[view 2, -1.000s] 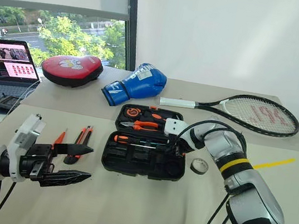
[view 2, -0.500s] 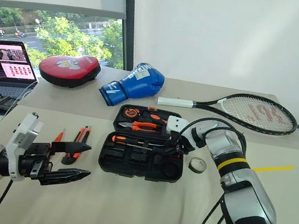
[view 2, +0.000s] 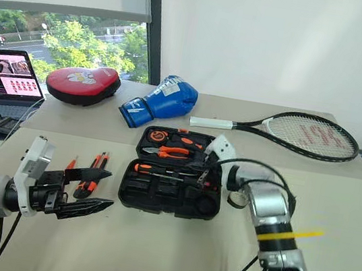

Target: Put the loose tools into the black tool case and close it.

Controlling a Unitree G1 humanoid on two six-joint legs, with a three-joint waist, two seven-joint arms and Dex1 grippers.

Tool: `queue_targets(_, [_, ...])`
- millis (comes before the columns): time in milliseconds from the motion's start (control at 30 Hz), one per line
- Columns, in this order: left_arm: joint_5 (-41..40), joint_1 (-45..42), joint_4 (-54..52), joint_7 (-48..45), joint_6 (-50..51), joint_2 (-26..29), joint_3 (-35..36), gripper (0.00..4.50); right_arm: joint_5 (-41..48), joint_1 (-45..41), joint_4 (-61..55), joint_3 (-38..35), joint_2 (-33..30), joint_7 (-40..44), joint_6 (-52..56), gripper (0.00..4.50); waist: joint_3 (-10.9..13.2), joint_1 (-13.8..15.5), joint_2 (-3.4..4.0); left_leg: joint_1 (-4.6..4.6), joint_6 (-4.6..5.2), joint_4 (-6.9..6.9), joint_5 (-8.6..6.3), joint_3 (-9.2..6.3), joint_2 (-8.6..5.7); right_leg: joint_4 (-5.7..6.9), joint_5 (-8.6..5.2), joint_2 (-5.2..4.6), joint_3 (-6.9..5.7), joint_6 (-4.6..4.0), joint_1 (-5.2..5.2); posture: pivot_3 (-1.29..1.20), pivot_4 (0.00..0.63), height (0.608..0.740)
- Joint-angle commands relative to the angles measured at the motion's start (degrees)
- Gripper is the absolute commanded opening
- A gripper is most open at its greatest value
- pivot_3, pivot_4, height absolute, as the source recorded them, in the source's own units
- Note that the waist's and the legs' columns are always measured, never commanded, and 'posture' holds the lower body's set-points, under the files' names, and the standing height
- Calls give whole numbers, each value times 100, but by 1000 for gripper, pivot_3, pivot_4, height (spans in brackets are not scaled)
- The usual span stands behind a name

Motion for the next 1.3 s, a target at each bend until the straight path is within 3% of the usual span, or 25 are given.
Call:
queue_targets(33, [3,17,-74,3,-163,11,87,4500,-428,430,-592,217,190,-938,22,42,0,-1,0,0,-2,1,1,1,0,0,1,5,0,-1,-1,0,150,740])
queue_targets(200, [16,-47,-38,-5,-166,44,48,4500,-933,851,-343,1274,53,-872,44,42,-1,-5,-1,15,-8,2,6,7,0,1,3,18,2,-7,14,0,150,740])
queue_targets(400, [89,-64,11,-16,-191,60,22,4500,-1807,726,252,2587,-533,-240,-382,42,-36,-31,-39,141,-7,-28,-2,7,19,-19,-15,41,1,-26,127,0,150,740])
queue_targets(500, [142,-13,-4,100,-192,14,61,4500,-1919,649,387,2566,-627,-204,-843,42,-93,-20,-84,210,7,-87,-19,6,24,-17,-51,42,1,-58,160,0,150,740])
queue_targets(600, [193,87,34,628,-86,-161,278,4500,-1033,729,-362,1488,-568,-152,-1429,42,-112,-3,-108,226,-15,-93,-26,0,42,-15,-59,60,1,-70,166,0,150,740])
queue_targets(733, [632,57,274,1508,-122,-398,421,4500,857,909,-1717,0,-421,268,-845,1171,-78,13,-71,171,-53,-91,-5,-5,52,-12,-55,61,6,-75,128,0,150,740])
queue_targets(833, [923,-177,703,2210,64,-485,506,4500,1910,1072,-2569,-487,-828,735,-223,2242,-62,30,-48,151,-46,-91,-9,-7,56,-10,-53,54,7,-76,108,0,150,740])
queue_targets(1033, [1427,-777,1796,3272,1149,-212,475,4500,3019,1444,-3398,-1043,-1757,1064,523,4379,-60,92,-50,154,-10,-92,-32,-19,58,-16,-54,30,-11,-76,115,0,150,740])
queue_targets(1300, [1908,-1561,2550,3529,2091,-36,-209,4500,3224,1720,-3630,-1385,-2238,705,569,4476,-53,150,-61,150,-12,-91,-32,-17,51,-16,-54,11,-10,-75,113,0,150,740])
